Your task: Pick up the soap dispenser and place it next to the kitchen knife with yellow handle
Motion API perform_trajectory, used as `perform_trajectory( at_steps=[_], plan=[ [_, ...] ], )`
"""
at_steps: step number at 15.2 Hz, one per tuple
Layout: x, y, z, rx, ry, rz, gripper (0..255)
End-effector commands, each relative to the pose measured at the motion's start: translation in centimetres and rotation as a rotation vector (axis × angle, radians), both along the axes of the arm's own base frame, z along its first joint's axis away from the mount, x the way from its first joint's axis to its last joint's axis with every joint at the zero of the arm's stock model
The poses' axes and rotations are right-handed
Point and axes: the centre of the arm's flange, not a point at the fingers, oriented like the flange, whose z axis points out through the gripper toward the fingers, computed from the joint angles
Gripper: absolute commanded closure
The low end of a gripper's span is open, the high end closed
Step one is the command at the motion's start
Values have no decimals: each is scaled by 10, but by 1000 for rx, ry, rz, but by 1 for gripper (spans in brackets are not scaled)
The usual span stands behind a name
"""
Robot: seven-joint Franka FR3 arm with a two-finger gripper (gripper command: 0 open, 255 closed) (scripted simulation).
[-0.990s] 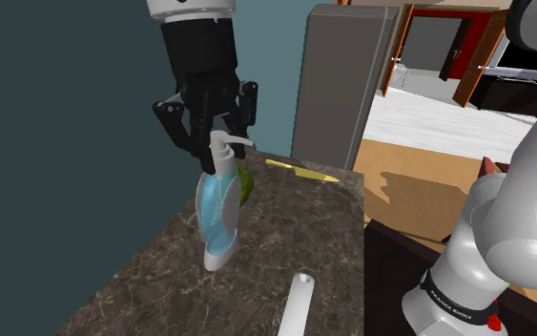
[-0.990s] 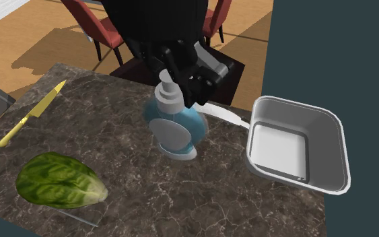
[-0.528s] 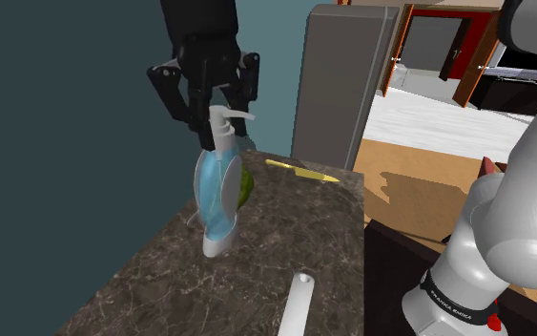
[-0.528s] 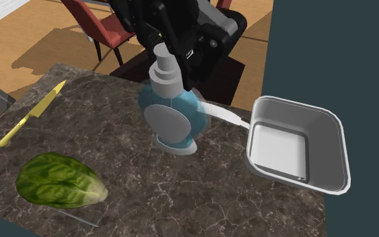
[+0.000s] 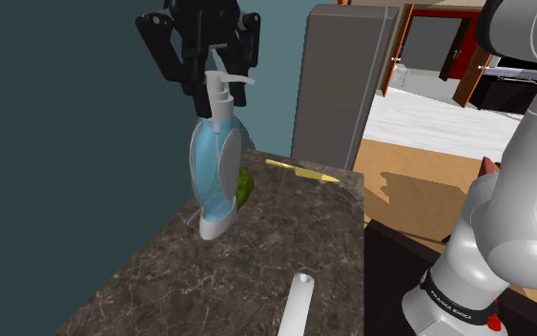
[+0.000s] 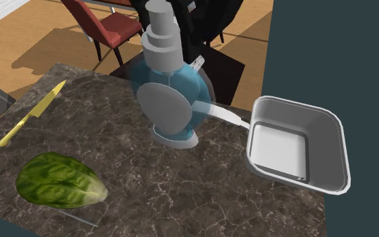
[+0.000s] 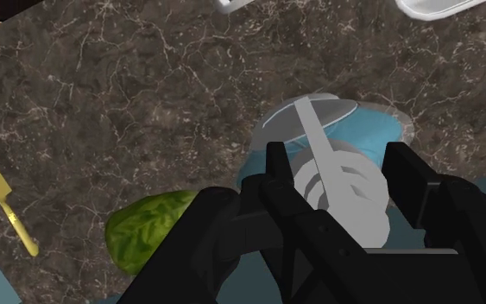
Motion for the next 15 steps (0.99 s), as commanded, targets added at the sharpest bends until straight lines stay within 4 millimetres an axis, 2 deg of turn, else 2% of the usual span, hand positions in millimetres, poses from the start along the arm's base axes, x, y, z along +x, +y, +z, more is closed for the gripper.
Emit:
perform_trajectory(
  at_steps=[1,8,15],
  plan=[
    [0,-1,11,0,0,0,255],
    [0,-1,45,0,0,0,255],
    [52,-69,12,0,0,0,255]
  ],
)
